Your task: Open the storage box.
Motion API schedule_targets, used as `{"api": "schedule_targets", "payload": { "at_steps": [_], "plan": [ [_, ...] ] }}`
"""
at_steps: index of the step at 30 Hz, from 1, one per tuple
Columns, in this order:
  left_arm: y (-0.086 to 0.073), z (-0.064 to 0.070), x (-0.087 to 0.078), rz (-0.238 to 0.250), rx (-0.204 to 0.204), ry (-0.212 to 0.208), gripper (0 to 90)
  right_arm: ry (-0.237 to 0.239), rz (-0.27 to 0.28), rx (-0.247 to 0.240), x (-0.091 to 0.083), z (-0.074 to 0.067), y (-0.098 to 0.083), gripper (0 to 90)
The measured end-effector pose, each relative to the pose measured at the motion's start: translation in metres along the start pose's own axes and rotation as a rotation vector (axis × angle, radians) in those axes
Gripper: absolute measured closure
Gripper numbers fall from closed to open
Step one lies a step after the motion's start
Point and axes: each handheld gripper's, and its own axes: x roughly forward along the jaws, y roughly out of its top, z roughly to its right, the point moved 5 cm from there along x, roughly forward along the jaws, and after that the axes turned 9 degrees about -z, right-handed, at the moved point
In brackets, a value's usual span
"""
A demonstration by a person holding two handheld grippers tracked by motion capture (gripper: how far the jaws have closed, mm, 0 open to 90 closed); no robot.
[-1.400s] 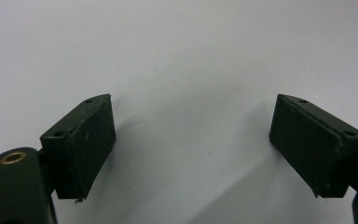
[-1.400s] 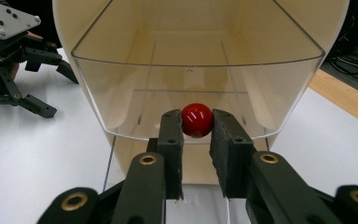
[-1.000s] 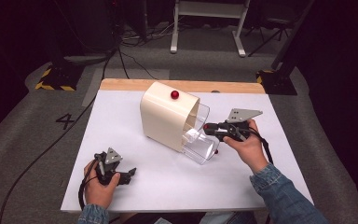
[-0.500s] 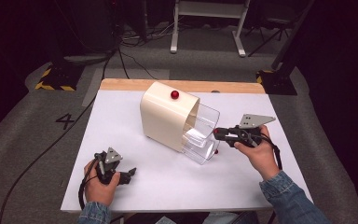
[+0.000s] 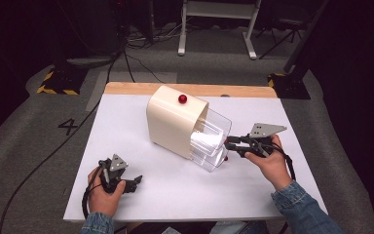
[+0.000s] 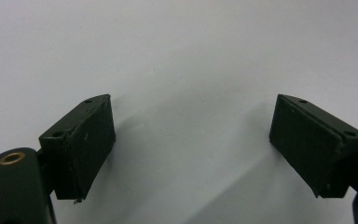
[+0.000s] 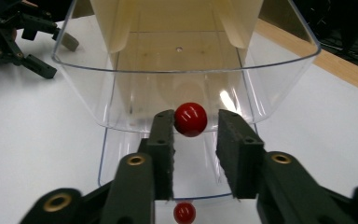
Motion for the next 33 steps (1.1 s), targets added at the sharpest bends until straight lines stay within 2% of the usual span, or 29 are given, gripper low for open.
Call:
{"api": "schedule_targets", "payload": {
  "at_steps": [2,3,11,13,18,23,25,27,33],
  "plan": [
    [0.000,0.000,0.000,0.001,0.001,0.000,14.3,-0.003,0.002,0.005,0.000,0.001,-0.001,63.8],
    [0.000,0.000,0.000,0.002,0.001,0.001,14.3,-0.016,0.000,0.013,0.000,0.002,-0.005,58.5],
    [0.000,0.000,0.000,-0.001,-0.002,-0.002,14.3,-0.038,-0.025,0.023,-0.007,0.003,-0.017,49.9],
    [0.000,0.000,0.000,0.000,0.000,0.000,14.3,-0.043,-0.035,0.028,-0.012,0.003,-0.020,48.0],
    [0.000,0.000,0.000,0.002,0.002,0.001,14.3,-0.045,-0.067,0.066,-0.029,0.000,-0.032,36.8],
    [0.000,0.001,0.000,0.002,0.000,0.001,14.3,-0.064,-0.094,0.049,-0.043,-0.003,-0.044,29.5],
    [0.000,0.001,0.000,0.004,0.002,0.002,14.5,-0.085,-0.115,0.049,-0.051,-0.003,-0.051,24.9],
    [0.000,0.000,0.000,0.001,0.001,0.001,14.4,-0.093,-0.144,0.038,-0.056,-0.003,-0.059,24.2],
    [0.000,0.000,0.000,0.002,0.002,0.003,14.4,-0.153,-0.212,0.070,-0.068,0.002,-0.087,20.9]
  ]
}}
